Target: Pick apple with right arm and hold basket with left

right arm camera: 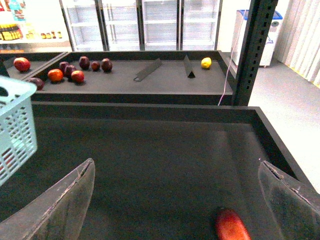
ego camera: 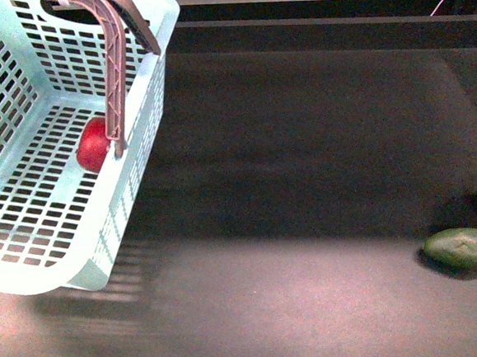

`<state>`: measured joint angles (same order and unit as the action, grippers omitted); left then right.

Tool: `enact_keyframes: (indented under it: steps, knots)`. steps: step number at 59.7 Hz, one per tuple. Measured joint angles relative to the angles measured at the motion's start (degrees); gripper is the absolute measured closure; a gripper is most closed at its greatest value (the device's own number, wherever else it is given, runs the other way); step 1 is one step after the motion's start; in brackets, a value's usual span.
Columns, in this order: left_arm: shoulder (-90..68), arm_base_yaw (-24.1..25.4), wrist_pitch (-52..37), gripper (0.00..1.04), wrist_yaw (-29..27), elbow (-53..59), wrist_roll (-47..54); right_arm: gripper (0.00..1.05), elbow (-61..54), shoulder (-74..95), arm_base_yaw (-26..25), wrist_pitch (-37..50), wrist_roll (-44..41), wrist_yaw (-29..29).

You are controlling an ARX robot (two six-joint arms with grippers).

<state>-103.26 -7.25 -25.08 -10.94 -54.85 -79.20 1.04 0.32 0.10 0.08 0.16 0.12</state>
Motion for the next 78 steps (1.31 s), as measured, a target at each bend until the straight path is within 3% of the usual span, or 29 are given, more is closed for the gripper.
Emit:
enact_keyframes:
  steps: [41,45,51,57,64,70,78]
  knots:
    - [-8.20,1.73,7.85,0.88,-1.14,-5.79,-5.95,0.09,0.00,0.00,0.00,0.00,0.00,0.00]
    - [-8.20,1.64,7.78,0.80,-0.44,-5.79,-5.90,0.09,0.00,0.00,0.00,0.00,0.00,0.00]
    - [-6.36,1.05,8.68,0.55,-0.13,-5.77,-5.79,0.09,0.00,0.00,0.00,0.00,0.00,0.00]
    - [-2.62,0.70,11.37,0.37,-0.44,-4.81,-6.16,0.09,0.00,0.00,0.00,0.00,0.00,0.00]
    - [7.56,-0.35,18.93,0.09,-3.63,-1.70,-4.44,0.09,0.00,0.00,0.00,0.00,0.00,0.00]
    - [13.57,-1.90,23.28,0.08,-4.96,0.04,-1.55,0.09,0.00,0.00,0.00,0.00,0.00,0.00]
    - [16.20,-5.16,21.14,0.07,-5.31,1.95,0.85,0.09,0.00,0.00,0.00,0.00,0.00,0.00]
